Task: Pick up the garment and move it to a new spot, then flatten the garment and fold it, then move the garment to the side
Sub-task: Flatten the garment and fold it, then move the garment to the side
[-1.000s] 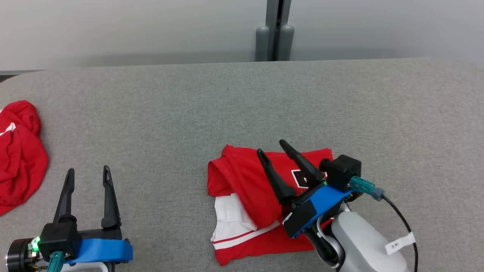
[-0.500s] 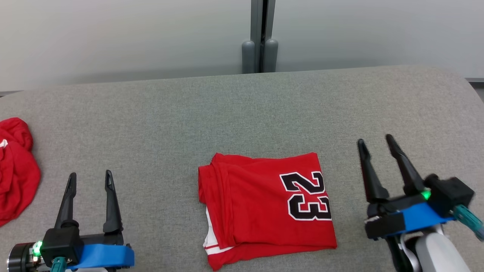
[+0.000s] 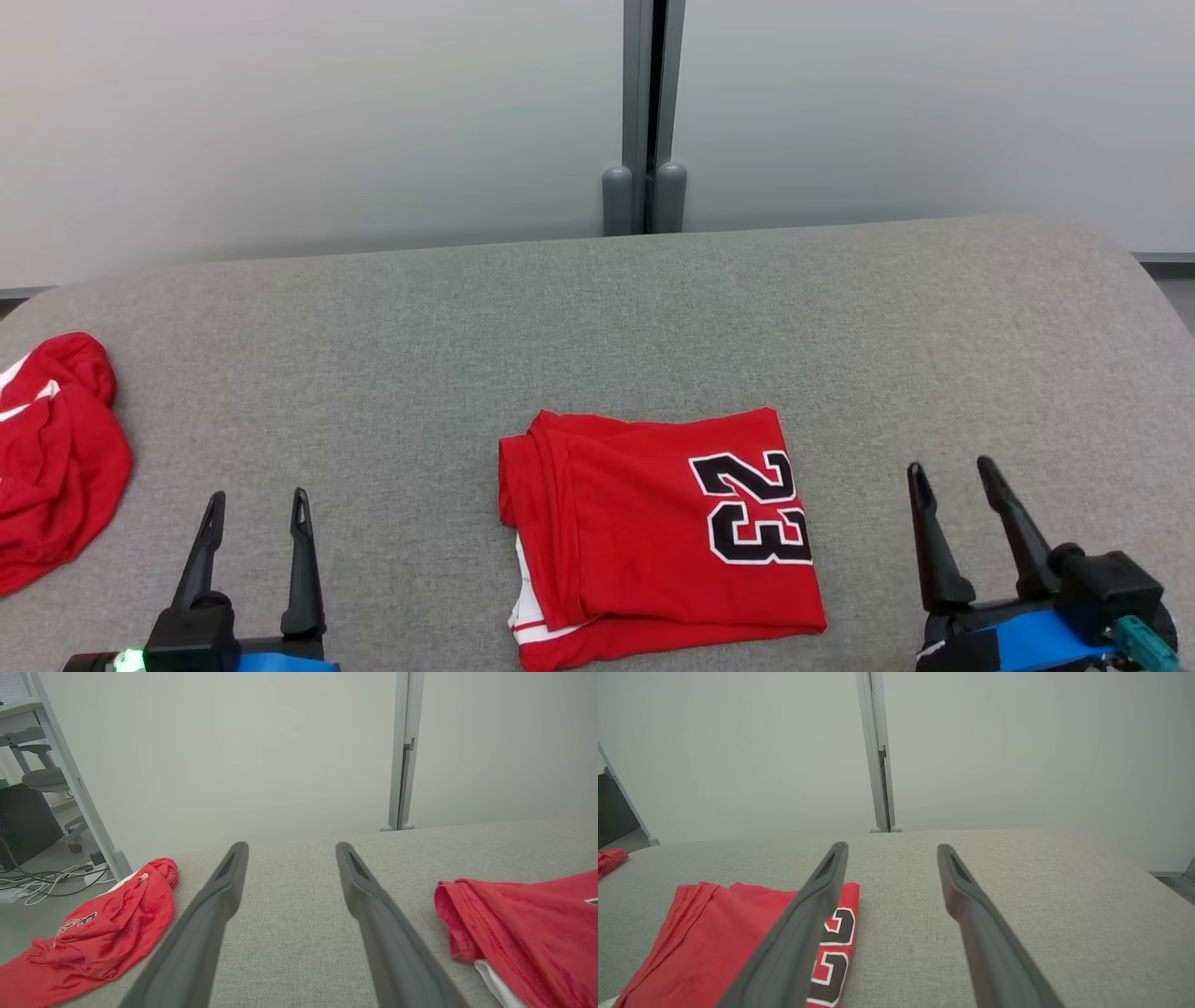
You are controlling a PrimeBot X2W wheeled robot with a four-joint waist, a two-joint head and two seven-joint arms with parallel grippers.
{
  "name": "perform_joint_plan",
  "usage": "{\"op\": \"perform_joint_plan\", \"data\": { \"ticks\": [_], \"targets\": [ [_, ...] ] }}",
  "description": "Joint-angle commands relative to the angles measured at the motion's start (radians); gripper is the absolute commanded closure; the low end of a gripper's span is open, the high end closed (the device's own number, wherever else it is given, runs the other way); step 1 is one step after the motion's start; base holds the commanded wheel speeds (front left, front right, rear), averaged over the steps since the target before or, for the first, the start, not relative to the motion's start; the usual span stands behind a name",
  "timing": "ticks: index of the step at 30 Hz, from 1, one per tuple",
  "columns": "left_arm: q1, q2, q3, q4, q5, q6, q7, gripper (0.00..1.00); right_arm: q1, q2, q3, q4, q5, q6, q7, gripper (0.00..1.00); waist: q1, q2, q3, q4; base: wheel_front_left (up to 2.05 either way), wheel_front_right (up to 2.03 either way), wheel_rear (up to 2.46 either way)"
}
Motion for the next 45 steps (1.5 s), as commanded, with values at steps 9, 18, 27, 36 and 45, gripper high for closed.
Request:
{"op": "perform_joint_plan", "data": {
  "ticks": [9, 18, 27, 36, 45],
  "targets": [
    [0.017, 0.011, -0.010, 0.026, -0.009, 0.007, -0.003, 0.00, 0.017, 0.015, 0.011, 0.051, -0.011, 0.000, -0.003, 0.00, 0.0001, 0.0000, -0.021, 0.008, 0.00, 0.00, 0.00],
    [0.010, 0.018, -0.017, 0.041, -0.017, 0.007, -0.003, 0.00, 0.005, 0.017, 0.017, 0.083, -0.013, 0.000, -0.003, 0.00, 0.0001, 0.0000, -0.022, 0.010, 0.00, 0.00, 0.00],
    [-0.020, 0.020, -0.023, 0.033, -0.021, 0.010, -0.003, 0.00, -0.146, -0.008, 0.069, 0.165, -0.031, 0.000, 0.008, 0.00, 0.0001, 0.0000, 0.000, 0.026, 0.00, 0.00, 0.00],
    [-0.060, 0.014, -0.040, 0.025, -0.025, 0.010, -0.003, 0.00, -0.305, -0.011, 0.125, 0.414, -0.036, 0.000, 0.026, 0.00, 0.0001, 0.0000, 0.060, 0.063, 0.00, 0.00, 0.00],
    [-0.092, 0.010, -0.048, 0.025, -0.028, 0.011, -0.003, 0.00, -0.377, 0.003, 0.158, 0.655, -0.005, 0.000, 0.003, 0.00, 0.0001, 0.0000, 0.111, 0.094, 0.00, 0.00, 0.00]
  ]
}}
